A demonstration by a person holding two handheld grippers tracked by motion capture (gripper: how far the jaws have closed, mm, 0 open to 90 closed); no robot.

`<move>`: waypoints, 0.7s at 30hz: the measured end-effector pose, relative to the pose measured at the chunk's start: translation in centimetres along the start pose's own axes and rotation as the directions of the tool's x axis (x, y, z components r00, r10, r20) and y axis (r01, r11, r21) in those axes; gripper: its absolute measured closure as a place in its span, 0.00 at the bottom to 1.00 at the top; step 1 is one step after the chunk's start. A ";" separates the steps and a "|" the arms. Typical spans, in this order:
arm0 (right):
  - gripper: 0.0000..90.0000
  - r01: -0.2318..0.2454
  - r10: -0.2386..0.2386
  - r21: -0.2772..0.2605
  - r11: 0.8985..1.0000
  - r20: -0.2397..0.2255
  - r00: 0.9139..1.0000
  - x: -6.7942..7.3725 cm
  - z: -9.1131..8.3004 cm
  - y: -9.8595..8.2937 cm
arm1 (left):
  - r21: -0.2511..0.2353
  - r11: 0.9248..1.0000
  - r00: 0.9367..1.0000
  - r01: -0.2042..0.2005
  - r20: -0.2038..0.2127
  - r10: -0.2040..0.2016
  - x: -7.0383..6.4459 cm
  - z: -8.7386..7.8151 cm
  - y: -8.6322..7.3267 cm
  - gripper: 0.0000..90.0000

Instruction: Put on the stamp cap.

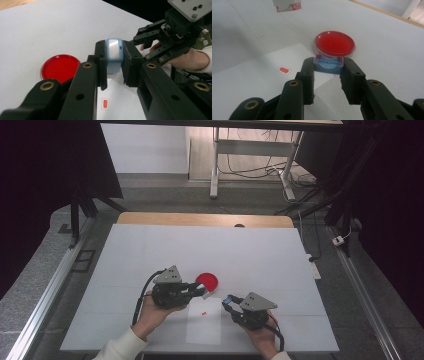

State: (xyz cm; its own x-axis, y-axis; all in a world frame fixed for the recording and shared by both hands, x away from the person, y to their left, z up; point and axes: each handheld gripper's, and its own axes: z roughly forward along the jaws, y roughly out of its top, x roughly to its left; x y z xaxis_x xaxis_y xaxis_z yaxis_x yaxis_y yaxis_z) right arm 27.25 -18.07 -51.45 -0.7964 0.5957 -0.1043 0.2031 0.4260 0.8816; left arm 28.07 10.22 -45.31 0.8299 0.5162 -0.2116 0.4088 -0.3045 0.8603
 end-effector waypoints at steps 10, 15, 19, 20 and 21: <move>0.71 0.007 -0.007 -0.001 1.000 -0.009 1.000 0.6 0.7 0.3 | 0.001 1.000 1.000 -0.004 0.002 0.003 -0.1 0.1 0.0 0.84; 0.71 0.020 -0.020 -0.001 1.000 -0.021 1.000 1.2 1.2 0.6 | 0.001 1.000 1.000 -0.004 0.004 0.004 -0.2 0.1 0.0 0.84; 0.71 0.025 -0.025 0.001 1.000 -0.033 0.999 1.5 1.6 0.7 | 0.002 1.000 1.000 -0.004 0.006 0.004 -0.2 0.2 0.0 0.84; 0.71 0.026 -0.026 0.003 1.000 -0.035 0.999 1.7 1.7 0.8 | 0.002 1.000 1.000 -0.003 0.006 0.003 -0.3 0.2 0.0 0.84; 0.71 0.028 -0.028 -0.001 1.000 -0.037 0.999 1.7 1.8 0.8 | 0.003 1.000 1.000 -0.003 0.007 0.003 -0.3 0.2 0.0 0.84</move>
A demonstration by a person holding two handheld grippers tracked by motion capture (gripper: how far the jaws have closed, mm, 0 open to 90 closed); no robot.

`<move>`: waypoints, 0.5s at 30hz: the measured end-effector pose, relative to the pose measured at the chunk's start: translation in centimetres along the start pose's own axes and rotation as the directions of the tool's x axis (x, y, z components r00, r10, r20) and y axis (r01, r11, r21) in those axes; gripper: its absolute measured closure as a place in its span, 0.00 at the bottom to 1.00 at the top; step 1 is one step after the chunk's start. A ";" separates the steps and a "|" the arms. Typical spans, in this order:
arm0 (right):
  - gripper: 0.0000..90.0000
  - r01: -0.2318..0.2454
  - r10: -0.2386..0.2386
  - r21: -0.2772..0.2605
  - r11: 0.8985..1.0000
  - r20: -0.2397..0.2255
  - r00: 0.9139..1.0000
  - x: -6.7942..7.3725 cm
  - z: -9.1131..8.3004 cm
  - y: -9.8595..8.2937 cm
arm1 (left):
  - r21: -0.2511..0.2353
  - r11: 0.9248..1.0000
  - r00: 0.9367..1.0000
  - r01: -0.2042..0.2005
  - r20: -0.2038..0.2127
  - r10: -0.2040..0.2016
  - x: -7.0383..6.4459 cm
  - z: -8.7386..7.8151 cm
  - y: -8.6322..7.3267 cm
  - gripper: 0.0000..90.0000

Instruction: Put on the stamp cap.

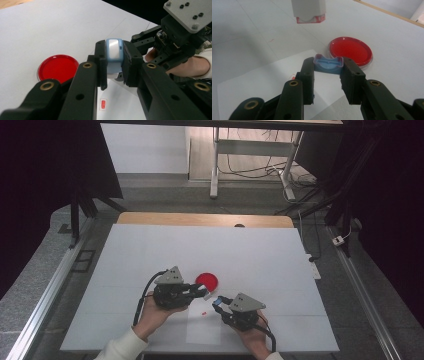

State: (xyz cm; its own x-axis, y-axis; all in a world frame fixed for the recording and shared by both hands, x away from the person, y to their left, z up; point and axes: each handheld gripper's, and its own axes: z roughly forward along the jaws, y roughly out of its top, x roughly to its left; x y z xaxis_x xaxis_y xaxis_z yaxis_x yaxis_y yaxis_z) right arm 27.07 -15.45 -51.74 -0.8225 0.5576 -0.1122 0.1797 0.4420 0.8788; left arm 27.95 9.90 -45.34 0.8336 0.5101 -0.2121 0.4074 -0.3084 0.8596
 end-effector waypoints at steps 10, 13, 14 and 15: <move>0.71 0.006 -0.006 -0.001 1.000 -0.011 1.000 0.7 0.8 0.4 | 0.000 1.000 1.000 0.001 0.000 -0.001 0.0 0.1 0.0 0.84; 0.71 0.006 -0.006 0.000 1.000 -0.012 1.000 0.9 1.1 0.4 | 0.000 1.000 1.000 0.000 0.002 0.000 -0.1 0.2 0.0 0.84; 0.71 0.005 -0.005 -0.001 1.000 -0.010 1.000 1.0 1.2 0.4 | 0.000 1.000 1.000 -0.001 0.003 0.001 -0.1 0.2 0.0 0.84; 0.71 0.004 -0.004 -0.003 1.000 -0.008 1.000 1.1 1.3 0.5 | 0.000 1.000 1.000 -0.001 0.003 0.001 -0.1 0.2 0.0 0.84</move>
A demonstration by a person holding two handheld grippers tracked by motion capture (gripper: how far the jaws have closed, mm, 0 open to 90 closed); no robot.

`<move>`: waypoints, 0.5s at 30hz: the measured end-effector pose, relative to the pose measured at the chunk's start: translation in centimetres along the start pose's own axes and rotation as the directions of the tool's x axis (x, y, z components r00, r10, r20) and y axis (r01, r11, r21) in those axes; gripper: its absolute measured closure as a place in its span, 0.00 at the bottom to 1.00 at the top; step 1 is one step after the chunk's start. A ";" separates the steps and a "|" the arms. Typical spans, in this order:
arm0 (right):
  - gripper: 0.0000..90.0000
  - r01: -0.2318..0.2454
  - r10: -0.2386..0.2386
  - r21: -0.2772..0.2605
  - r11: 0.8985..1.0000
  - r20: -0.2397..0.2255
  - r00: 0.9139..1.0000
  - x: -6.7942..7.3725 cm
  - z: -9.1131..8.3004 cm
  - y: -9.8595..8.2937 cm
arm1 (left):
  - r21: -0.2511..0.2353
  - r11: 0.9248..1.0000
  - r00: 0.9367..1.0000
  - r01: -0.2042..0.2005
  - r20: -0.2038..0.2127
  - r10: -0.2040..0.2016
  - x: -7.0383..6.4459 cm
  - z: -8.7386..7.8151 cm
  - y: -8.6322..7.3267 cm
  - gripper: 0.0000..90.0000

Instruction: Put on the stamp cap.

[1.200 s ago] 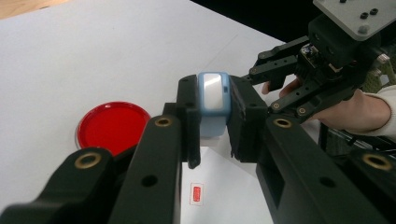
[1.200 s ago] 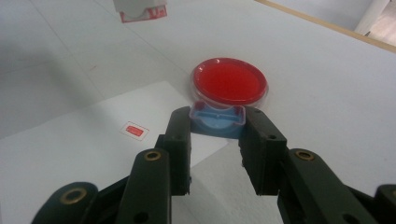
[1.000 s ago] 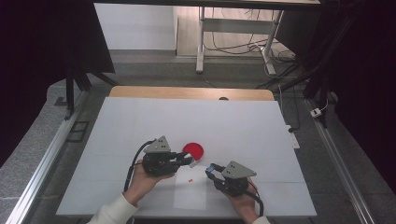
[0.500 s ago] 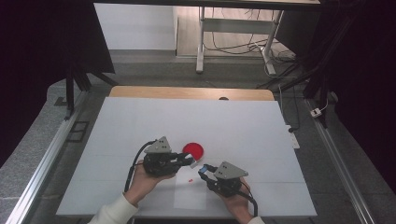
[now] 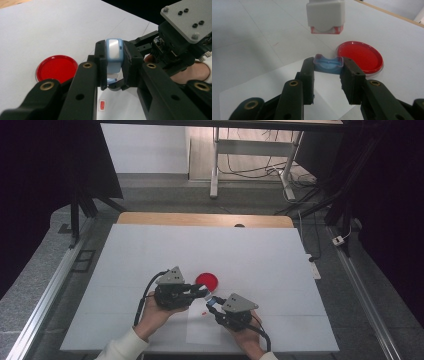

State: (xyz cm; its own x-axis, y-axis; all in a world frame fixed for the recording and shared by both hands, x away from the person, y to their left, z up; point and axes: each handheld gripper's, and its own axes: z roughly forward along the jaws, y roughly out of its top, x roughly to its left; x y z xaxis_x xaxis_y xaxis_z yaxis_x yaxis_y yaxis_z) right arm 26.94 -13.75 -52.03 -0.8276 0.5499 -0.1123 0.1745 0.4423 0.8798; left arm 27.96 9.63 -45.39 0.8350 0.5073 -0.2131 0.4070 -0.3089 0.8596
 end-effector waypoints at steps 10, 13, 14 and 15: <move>0.71 0.002 -0.002 -0.004 1.000 0.000 1.000 0.4 0.5 0.3 | -0.003 1.000 1.000 0.001 0.003 -0.001 -0.1 0.0 0.0 0.84; 0.71 0.005 -0.005 -0.004 1.000 0.000 1.000 0.6 0.6 0.3 | -0.003 1.000 1.000 0.003 0.004 -0.003 -0.1 0.2 0.0 0.84; 0.71 0.007 -0.007 -0.004 1.000 0.002 1.000 0.6 0.6 0.3 | 0.000 1.000 1.000 0.001 0.003 -0.001 -0.1 0.2 0.0 0.84; 0.71 0.006 -0.006 -0.004 1.000 0.001 1.000 0.6 0.6 0.3 | 0.001 1.000 1.000 0.001 0.003 -0.001 -0.1 0.2 0.0 0.84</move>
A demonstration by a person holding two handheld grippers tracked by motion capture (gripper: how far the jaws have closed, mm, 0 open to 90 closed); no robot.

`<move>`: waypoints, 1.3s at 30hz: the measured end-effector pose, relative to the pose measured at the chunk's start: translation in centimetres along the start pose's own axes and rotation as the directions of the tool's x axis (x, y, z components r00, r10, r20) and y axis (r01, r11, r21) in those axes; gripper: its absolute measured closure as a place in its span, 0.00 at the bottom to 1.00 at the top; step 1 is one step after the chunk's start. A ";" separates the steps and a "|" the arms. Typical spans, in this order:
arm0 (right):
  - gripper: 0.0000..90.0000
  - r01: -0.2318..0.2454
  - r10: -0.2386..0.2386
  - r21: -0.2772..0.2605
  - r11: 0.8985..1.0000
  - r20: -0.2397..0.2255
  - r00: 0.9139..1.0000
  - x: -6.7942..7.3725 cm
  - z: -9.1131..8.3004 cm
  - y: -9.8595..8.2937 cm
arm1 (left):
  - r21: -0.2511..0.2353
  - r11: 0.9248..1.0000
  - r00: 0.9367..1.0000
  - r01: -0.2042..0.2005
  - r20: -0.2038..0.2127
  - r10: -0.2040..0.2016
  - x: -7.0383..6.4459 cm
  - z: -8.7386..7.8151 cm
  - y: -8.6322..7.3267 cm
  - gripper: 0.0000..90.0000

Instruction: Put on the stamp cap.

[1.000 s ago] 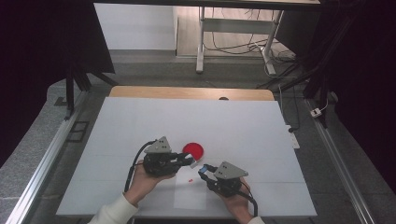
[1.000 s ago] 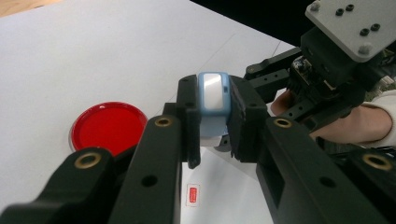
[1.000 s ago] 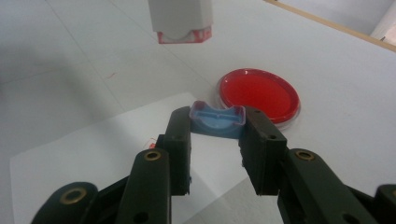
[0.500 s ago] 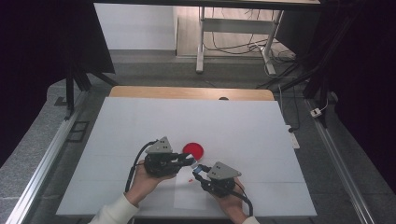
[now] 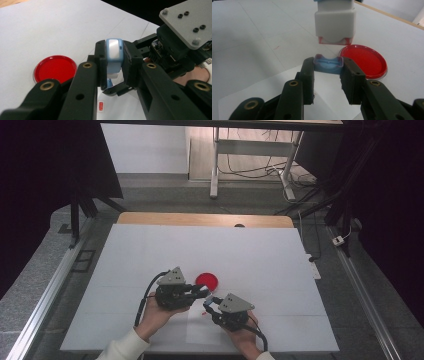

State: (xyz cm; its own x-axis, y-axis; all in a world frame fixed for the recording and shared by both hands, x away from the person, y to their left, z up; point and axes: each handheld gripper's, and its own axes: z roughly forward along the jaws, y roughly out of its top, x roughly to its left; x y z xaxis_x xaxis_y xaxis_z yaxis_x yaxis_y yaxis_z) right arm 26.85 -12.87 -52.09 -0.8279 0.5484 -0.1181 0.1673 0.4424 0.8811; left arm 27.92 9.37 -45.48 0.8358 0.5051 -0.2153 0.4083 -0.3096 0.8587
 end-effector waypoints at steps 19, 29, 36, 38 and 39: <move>0.71 0.007 -0.006 -0.023 1.000 0.053 0.999 0.1 -0.3 0.0 | 0.024 1.000 1.000 0.009 -0.021 -0.008 0.0 0.8 -0.5 0.84; 0.71 0.029 -0.026 -0.034 0.999 0.082 0.996 0.5 -0.3 0.0 | 0.018 1.000 0.999 0.015 -0.029 -0.014 0.0 0.8 -0.5 0.84; 0.71 0.030 -0.026 -0.036 0.999 0.087 0.996 0.5 -0.3 0.0 | 0.018 1.000 0.999 0.017 -0.030 -0.016 0.0 0.9 -0.5 0.84; 0.71 0.030 -0.026 -0.040 0.999 0.093 0.995 0.6 -0.3 0.0 | 0.017 1.000 0.999 0.018 -0.029 -0.018 0.0 0.9 -0.5 0.84; 0.71 0.028 -0.025 -0.037 0.999 0.091 0.996 0.5 -0.4 0.0 | 0.017 1.000 0.999 0.020 -0.027 -0.020 0.0 0.9 -0.5 0.84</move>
State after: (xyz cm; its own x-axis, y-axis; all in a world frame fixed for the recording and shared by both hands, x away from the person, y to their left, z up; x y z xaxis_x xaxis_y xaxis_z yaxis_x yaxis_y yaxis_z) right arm 26.21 -12.83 -51.98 -0.7799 0.5992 -0.1810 0.1237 0.4310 0.8939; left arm 28.03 8.75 -46.36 0.8173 0.5328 -0.2195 0.4311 -0.3126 0.8464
